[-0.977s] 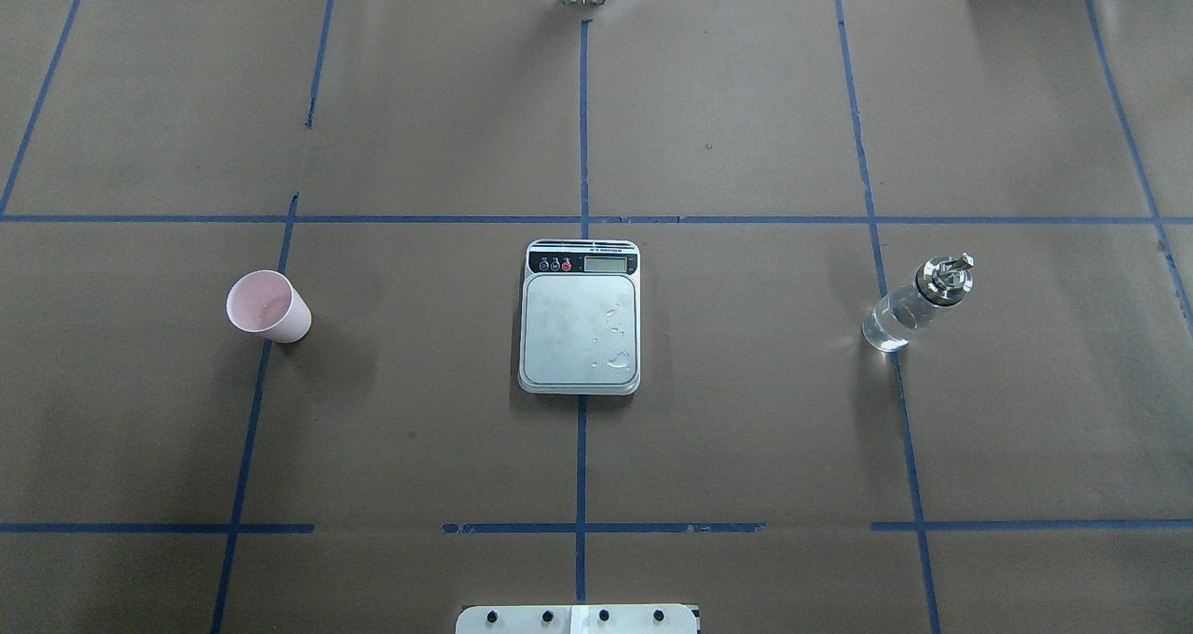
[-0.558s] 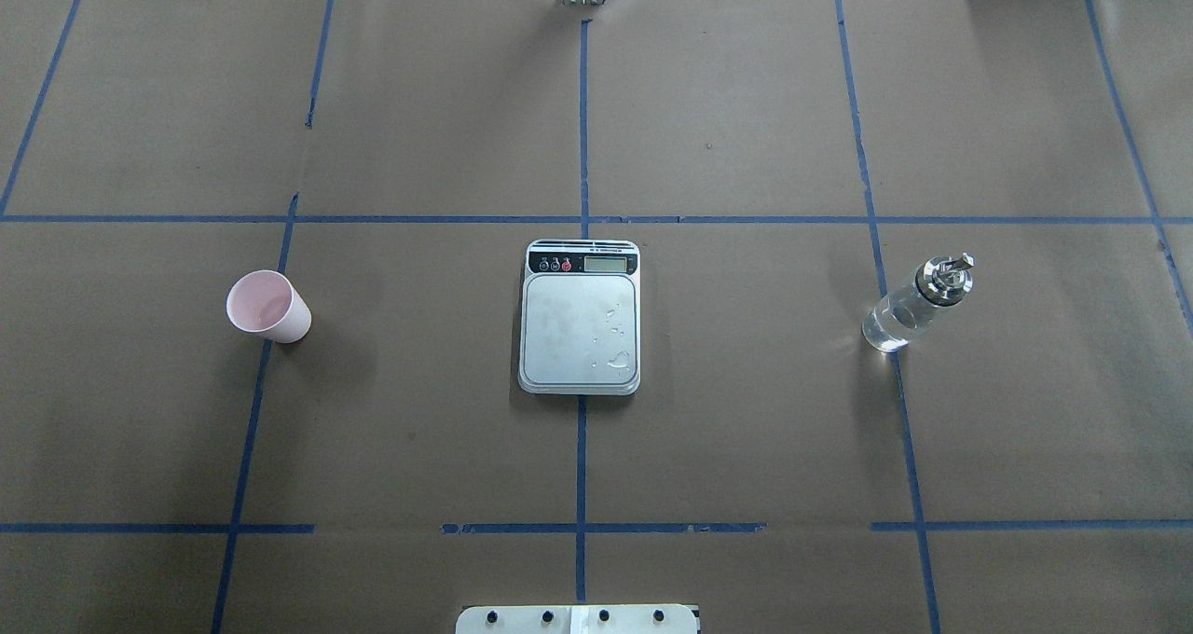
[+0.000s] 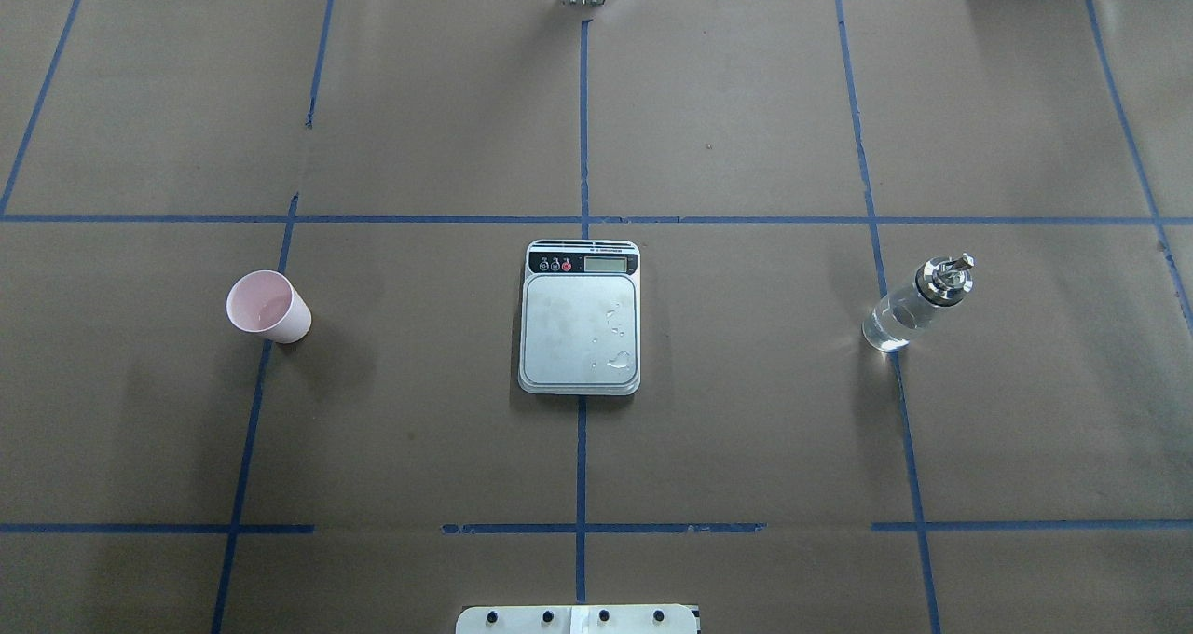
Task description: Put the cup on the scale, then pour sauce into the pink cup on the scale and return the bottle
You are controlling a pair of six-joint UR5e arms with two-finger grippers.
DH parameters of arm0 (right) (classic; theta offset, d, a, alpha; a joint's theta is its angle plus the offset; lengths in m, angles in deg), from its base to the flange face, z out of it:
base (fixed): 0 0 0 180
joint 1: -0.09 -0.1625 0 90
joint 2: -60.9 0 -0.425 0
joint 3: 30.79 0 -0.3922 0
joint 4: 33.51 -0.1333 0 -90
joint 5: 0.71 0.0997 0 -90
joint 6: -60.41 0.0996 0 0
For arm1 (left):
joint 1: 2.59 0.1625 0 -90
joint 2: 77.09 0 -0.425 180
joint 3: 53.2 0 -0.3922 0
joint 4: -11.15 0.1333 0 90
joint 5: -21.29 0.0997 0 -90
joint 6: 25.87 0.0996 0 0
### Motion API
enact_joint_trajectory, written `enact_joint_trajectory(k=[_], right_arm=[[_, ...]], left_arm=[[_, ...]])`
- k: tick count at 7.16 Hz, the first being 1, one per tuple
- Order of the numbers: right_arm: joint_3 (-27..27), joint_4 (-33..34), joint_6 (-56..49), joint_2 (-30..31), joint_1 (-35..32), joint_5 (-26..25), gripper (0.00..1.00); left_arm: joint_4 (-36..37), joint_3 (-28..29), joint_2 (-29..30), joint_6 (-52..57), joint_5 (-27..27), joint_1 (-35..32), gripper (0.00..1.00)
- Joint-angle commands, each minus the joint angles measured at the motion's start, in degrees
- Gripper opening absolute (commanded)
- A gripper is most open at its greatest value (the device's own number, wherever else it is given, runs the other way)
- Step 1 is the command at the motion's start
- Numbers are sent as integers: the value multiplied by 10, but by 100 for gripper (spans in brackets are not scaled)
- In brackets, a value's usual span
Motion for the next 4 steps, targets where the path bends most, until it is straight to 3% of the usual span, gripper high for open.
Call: enact_joint_trajectory(k=[1,3,4], right_arm=[[-2,-1,-1,0,12,10,100],[2,-74,2,9,35,10,100],[5,-75,1,10,39,10,100]], left_arm=[[-146,-3,34,-285,11,109,100],[-144,-18,67,-379,92,199,100],[-143,-17,68,-385,92,201,100]])
